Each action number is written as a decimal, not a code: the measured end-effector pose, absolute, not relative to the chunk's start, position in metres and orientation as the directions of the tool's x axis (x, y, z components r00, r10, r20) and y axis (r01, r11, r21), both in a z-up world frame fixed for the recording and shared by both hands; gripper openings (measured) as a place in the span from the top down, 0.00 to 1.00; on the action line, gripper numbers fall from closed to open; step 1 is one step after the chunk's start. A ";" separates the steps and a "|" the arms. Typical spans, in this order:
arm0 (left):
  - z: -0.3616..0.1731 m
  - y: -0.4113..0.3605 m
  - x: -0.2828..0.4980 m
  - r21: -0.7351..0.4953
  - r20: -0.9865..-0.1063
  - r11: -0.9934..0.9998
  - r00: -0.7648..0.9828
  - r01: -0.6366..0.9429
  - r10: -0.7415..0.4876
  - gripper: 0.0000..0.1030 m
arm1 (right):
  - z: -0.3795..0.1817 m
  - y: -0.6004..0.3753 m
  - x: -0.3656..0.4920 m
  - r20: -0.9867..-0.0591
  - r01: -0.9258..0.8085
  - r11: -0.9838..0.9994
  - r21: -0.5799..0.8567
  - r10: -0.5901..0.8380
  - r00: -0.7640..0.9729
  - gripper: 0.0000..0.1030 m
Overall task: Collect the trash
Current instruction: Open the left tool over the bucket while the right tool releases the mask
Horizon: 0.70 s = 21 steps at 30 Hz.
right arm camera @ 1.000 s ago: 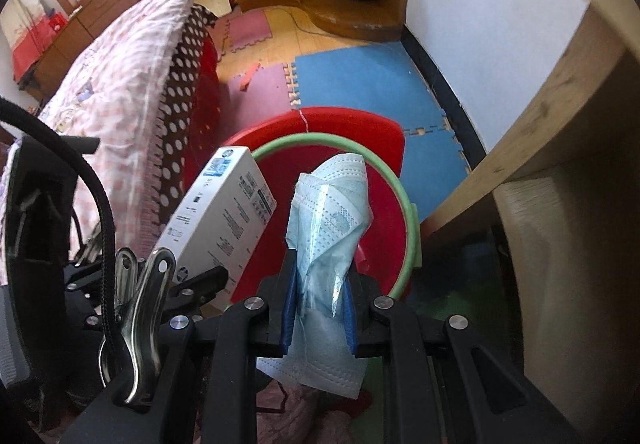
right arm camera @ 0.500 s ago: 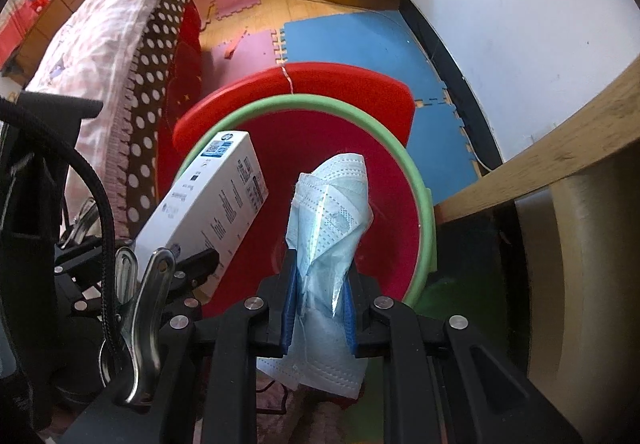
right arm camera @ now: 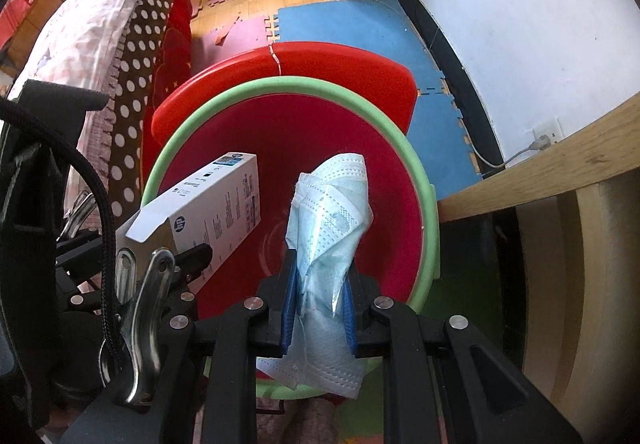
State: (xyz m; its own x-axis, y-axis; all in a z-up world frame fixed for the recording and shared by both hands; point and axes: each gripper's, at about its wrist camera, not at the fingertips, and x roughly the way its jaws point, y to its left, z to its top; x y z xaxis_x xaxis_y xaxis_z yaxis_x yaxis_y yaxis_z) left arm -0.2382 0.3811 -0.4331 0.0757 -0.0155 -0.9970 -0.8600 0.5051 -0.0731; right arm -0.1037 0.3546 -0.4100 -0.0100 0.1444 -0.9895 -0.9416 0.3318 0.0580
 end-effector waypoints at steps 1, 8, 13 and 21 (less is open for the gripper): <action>-0.435 0.381 -0.238 -0.073 -0.997 0.504 0.074 -0.860 -0.017 0.69 | -0.411 0.356 -0.104 -0.990 -0.942 0.331 0.058 0.141 -0.011 0.80; -0.442 0.382 -0.236 -0.082 -0.997 0.505 0.075 -0.859 -0.035 0.68 | -0.418 0.356 -0.102 -0.992 -0.940 0.335 0.058 0.126 -0.016 0.80; -0.440 0.382 -0.235 -0.078 -0.997 0.512 0.077 -0.855 -0.022 0.68 | -0.420 0.354 -0.098 -0.992 -0.933 0.354 0.063 0.122 -0.021 0.74; -0.436 0.386 -0.238 -0.081 -0.997 0.494 0.079 -0.865 -0.026 0.54 | -0.418 0.353 -0.091 -0.991 -0.915 0.394 0.082 0.133 -0.032 0.56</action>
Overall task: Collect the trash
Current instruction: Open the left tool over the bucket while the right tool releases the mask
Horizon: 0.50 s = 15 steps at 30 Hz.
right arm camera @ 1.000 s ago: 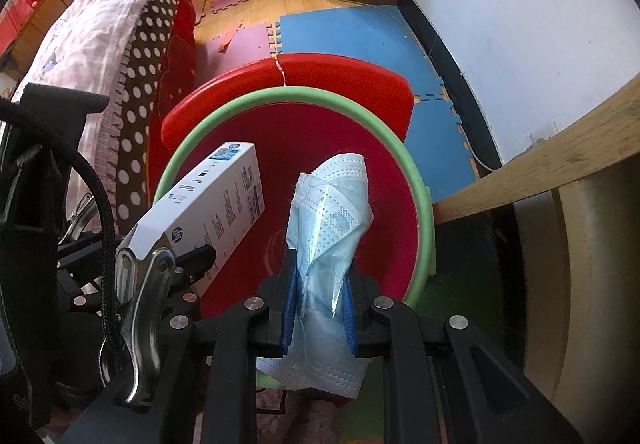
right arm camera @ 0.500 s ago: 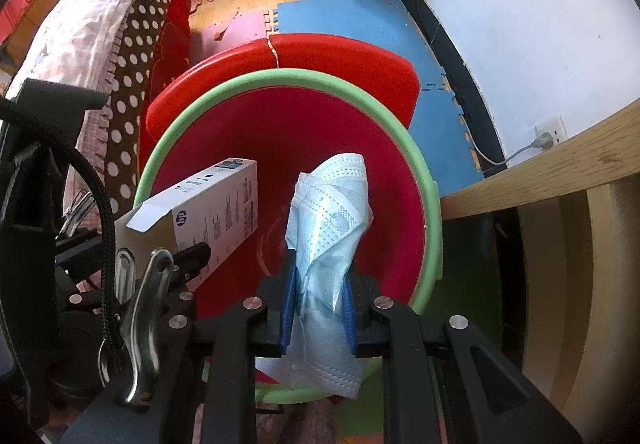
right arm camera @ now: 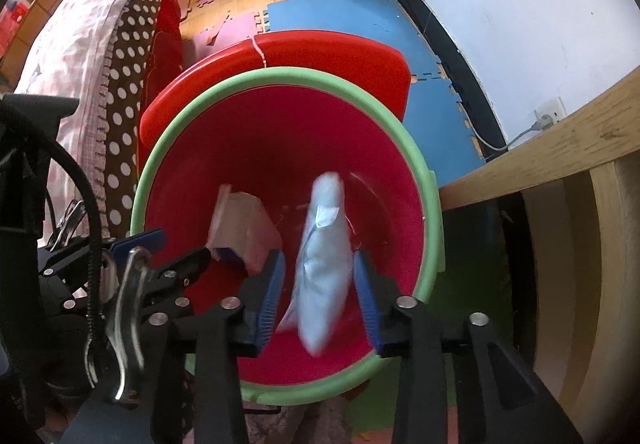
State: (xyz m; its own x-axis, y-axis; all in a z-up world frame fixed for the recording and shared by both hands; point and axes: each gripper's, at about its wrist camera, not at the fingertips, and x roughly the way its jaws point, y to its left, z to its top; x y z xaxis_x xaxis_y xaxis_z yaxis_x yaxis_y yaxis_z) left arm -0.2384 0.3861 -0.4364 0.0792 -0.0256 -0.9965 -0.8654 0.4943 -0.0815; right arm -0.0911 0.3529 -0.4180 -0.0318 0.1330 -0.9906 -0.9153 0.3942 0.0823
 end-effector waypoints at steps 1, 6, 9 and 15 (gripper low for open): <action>-0.436 0.386 -0.239 -0.081 -0.997 0.495 0.079 -0.865 -0.026 0.54 | -0.418 0.353 -0.091 -0.991 -0.915 0.396 0.081 0.133 -0.031 0.53; -0.430 0.386 -0.240 -0.077 -0.997 0.495 0.077 -0.865 -0.021 0.54 | -0.413 0.352 -0.093 -0.990 -0.916 0.392 0.084 0.138 -0.032 0.52; -0.425 0.386 -0.240 -0.077 -0.997 0.490 0.078 -0.868 -0.019 0.54 | -0.408 0.351 -0.093 -0.989 -0.916 0.391 0.090 0.145 -0.035 0.52; -0.416 0.385 -0.243 -0.073 -0.997 0.491 0.081 -0.868 -0.007 0.54 | -0.397 0.347 -0.095 -0.986 -0.919 0.383 0.096 0.166 -0.034 0.52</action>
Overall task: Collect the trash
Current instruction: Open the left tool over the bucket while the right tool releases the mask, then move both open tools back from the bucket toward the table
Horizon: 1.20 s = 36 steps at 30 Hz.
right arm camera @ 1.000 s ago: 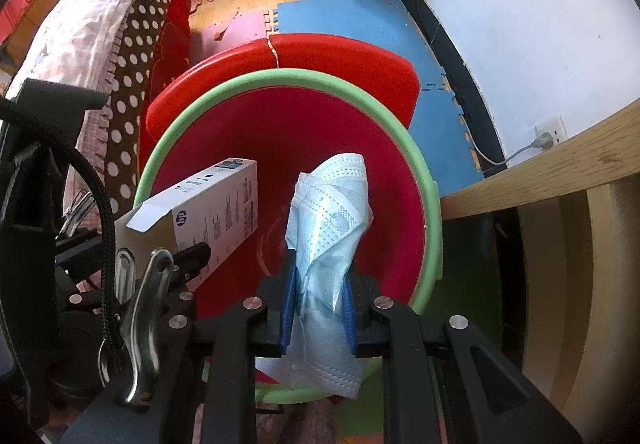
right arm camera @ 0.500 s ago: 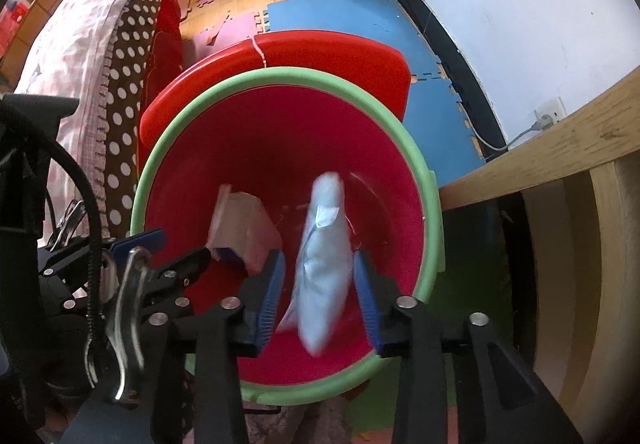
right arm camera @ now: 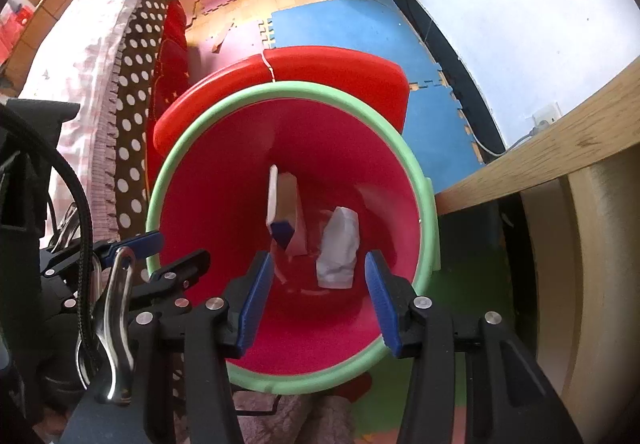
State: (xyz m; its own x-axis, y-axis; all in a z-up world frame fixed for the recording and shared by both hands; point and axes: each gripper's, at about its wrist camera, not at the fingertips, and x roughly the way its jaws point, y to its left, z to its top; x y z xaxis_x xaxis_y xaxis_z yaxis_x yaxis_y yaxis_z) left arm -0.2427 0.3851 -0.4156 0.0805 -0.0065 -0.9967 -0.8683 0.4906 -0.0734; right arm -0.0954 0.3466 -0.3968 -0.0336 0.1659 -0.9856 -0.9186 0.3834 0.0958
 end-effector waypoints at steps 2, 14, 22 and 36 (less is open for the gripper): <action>-0.412 0.384 -0.244 -0.072 -0.997 0.489 0.079 -0.869 -0.006 0.54 | -0.392 0.345 -0.097 -0.985 -0.919 0.381 0.097 0.171 -0.033 0.52; -0.384 0.374 -0.248 -0.079 -0.995 0.496 0.102 -0.865 0.019 0.54 | -0.364 0.325 -0.104 -0.974 -0.914 0.391 0.109 0.225 -0.020 0.52; -0.350 0.365 -0.245 -0.078 -0.990 0.506 0.126 -0.859 0.062 0.54 | -0.338 0.312 -0.105 -0.956 -0.905 0.403 0.134 0.292 -0.011 0.52; -0.286 0.328 -0.242 -0.067 -0.977 0.534 0.164 -0.843 0.137 0.54 | -0.275 0.265 -0.112 -0.912 -0.904 0.389 0.177 0.411 -0.002 0.52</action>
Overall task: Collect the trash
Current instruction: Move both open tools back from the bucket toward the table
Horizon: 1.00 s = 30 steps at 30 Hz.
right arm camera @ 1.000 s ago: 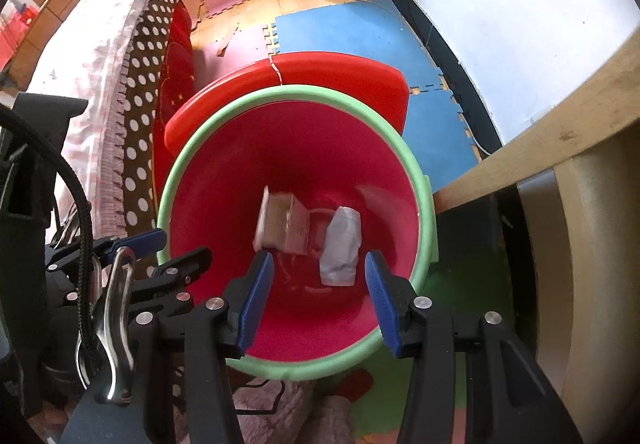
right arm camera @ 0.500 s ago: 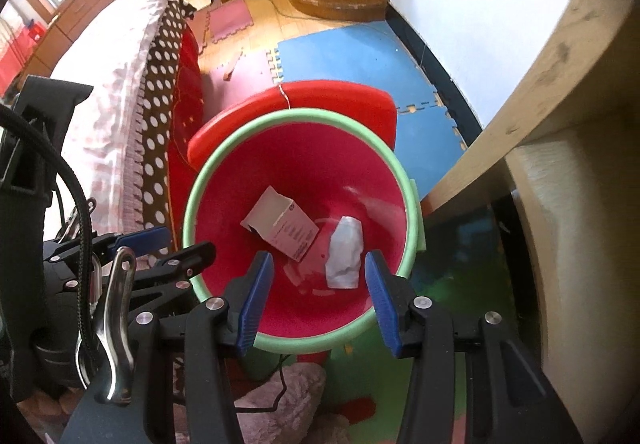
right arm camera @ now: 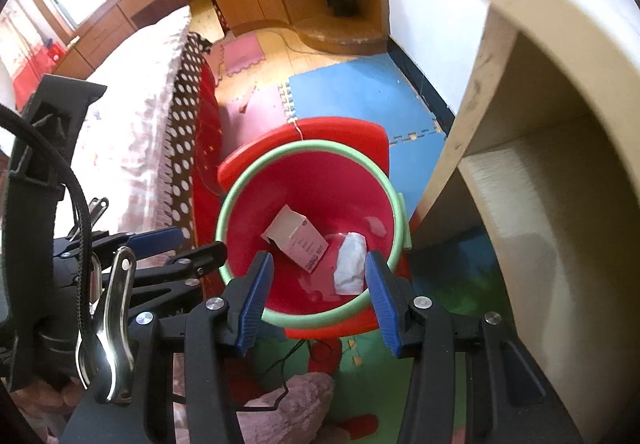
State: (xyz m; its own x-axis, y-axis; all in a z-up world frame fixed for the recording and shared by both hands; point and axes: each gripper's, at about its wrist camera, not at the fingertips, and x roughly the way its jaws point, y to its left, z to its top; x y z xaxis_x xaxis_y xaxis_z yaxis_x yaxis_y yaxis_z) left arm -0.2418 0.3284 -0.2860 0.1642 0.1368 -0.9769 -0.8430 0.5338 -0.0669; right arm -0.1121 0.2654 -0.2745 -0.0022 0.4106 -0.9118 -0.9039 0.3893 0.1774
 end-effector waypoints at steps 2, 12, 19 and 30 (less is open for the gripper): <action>-0.276 0.321 -0.243 -0.064 -0.974 0.534 0.169 -0.843 0.150 0.54 | -0.261 0.256 -0.115 -0.901 -0.906 0.380 0.186 0.433 -0.003 0.52; -0.220 0.277 -0.241 -0.059 -0.957 0.554 0.206 -0.831 0.206 0.54 | -0.210 0.204 -0.120 -0.862 -0.906 0.370 0.205 0.506 0.011 0.52; -0.182 0.242 -0.233 -0.054 -0.939 0.591 0.242 -0.805 0.243 0.54 | -0.180 0.153 -0.113 -0.837 -0.893 0.401 0.206 0.545 0.052 0.52; -0.132 0.178 -0.197 -0.054 -0.911 0.671 0.312 -0.739 0.269 0.54 | -0.134 0.074 -0.091 -0.795 -0.852 0.480 0.209 0.591 0.138 0.52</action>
State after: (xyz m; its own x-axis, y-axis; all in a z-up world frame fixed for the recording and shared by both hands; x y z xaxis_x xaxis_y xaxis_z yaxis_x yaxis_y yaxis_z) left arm -0.1967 0.1779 -0.1315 0.3118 0.2695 -0.9111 -0.7391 0.6714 -0.0544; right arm -0.0905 0.0739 -0.1338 0.1376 0.5911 -0.7947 -0.8520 0.4799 0.2094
